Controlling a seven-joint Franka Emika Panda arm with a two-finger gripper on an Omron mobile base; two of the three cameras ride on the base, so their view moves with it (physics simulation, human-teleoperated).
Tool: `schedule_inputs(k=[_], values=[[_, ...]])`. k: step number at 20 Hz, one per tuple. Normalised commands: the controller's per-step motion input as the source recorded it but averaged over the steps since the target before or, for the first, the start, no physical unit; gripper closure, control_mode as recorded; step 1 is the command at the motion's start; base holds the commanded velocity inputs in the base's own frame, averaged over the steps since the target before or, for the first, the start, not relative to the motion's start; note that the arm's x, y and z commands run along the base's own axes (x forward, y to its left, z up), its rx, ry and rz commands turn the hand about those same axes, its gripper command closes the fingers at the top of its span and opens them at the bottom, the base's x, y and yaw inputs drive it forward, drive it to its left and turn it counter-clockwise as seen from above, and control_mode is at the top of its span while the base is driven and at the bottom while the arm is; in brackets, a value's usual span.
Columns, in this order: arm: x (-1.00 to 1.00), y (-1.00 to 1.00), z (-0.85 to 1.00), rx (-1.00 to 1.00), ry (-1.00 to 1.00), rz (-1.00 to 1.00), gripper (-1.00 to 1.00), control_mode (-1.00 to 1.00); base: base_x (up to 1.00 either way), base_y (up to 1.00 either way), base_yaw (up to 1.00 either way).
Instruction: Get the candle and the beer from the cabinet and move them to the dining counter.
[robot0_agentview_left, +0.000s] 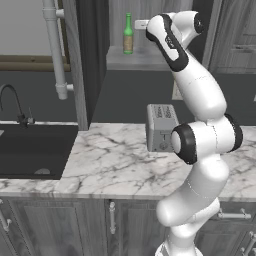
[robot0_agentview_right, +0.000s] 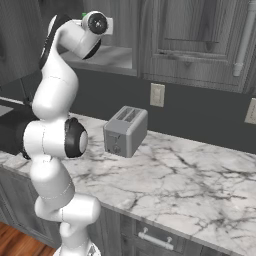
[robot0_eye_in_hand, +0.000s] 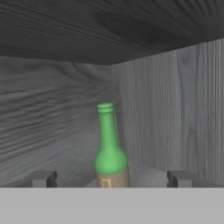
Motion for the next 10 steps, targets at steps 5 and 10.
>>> schedule_inputs(k=[5,10], values=[[0.31,0.02,0.00,0.00,0.00,0.00,-1.00,-1.00,0.00,0.00,0.00],[0.35,0.00,0.00,0.00,0.00,0.00,-1.00,-1.00,0.00,0.00,0.00]])
